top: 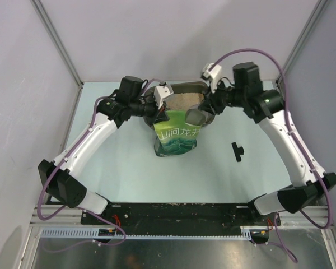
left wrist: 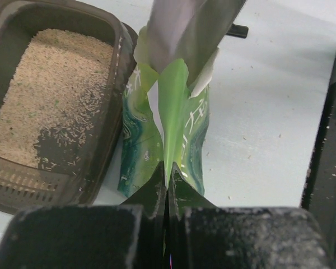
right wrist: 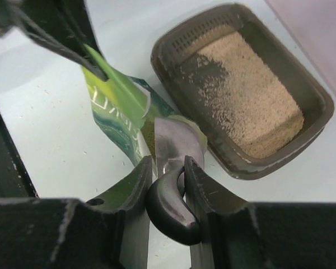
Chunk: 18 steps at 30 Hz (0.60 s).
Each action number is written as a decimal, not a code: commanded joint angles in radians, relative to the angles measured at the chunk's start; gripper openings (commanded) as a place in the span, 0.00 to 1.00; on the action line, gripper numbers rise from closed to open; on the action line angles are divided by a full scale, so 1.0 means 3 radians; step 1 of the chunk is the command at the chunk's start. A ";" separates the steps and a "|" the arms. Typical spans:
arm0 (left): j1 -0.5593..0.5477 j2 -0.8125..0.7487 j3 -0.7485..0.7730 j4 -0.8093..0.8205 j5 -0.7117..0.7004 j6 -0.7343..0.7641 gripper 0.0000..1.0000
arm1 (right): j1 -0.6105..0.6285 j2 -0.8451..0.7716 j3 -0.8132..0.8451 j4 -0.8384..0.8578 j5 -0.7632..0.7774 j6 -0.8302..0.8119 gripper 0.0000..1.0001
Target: Fill the litter box with clean litter
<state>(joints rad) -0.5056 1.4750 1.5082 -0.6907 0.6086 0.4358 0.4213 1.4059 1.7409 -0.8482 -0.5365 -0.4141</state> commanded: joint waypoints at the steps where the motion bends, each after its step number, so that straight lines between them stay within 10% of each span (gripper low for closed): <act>1: -0.0022 -0.0238 -0.0026 0.0119 0.0329 -0.0348 0.00 | 0.0237 0.0248 0.0036 0.0030 0.0785 0.0366 0.00; 18: 0.0146 -0.0948 -0.0394 0.0487 -0.0392 -0.0369 0.00 | 0.0646 0.1127 0.0915 0.0312 0.1948 0.2009 0.00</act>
<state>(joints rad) -0.4797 1.3216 1.3888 -0.6430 0.4946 0.3550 0.5995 1.6802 1.8843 -0.8043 -0.0544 0.1341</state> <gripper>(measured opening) 0.006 0.302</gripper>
